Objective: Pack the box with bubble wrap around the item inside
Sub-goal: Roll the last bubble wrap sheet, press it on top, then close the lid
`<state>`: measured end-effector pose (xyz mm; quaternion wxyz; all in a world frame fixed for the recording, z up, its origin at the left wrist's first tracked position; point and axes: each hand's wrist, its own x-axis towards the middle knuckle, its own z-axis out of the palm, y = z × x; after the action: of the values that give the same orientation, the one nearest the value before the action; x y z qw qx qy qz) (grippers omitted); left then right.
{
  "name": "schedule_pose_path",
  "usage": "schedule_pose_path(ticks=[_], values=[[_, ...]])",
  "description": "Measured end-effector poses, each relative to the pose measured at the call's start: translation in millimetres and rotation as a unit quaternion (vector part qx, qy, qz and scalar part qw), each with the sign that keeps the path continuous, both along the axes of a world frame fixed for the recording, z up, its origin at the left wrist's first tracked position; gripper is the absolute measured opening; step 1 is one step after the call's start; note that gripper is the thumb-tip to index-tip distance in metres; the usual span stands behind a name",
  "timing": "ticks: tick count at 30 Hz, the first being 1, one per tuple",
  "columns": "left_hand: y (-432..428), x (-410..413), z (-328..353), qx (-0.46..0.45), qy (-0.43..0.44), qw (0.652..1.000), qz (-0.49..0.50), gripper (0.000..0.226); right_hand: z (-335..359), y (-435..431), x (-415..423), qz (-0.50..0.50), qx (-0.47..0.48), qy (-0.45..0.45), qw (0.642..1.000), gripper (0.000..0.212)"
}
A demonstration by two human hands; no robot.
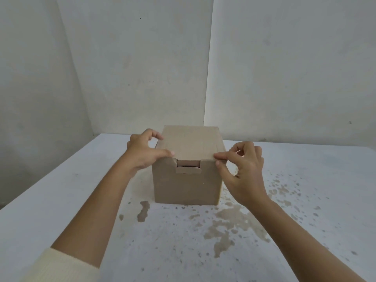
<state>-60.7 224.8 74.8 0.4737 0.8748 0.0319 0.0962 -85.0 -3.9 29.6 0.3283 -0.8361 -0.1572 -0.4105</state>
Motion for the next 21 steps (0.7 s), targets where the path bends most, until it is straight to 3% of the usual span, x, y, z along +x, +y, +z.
schedule_pose_path(ticks=[2, 4, 10, 15, 21], values=[[0.7, 4.0, 13.5, 0.008, 0.056, 0.997, -0.049, 0.059, -3.8, 5.2, -8.0, 0.053, -0.022, -0.032, 0.998, 0.021], [-7.0, 11.4, 23.7, 0.010, 0.067, 0.995, -0.077, 0.067, -11.1, 15.9, -17.8, 0.137, -0.015, -0.019, 0.990, 0.026], [-23.7, 20.5, 8.4, -0.073, 0.051, 0.991, -0.098, 0.041, -19.1, 37.3, -16.5, 0.139, 0.052, -0.013, 0.989, 0.017], [-20.0, 22.6, 1.6, -0.071, 0.032, 0.992, -0.097, 0.049, -5.5, 48.6, -23.8, 0.121, 0.123, 0.111, 0.979, 0.018], [-18.6, 24.1, 0.0, -0.068, 0.025, 0.991, -0.110, 0.051, 9.3, 50.7, -22.7, 0.103, 0.231, 0.233, 0.939, 0.016]])
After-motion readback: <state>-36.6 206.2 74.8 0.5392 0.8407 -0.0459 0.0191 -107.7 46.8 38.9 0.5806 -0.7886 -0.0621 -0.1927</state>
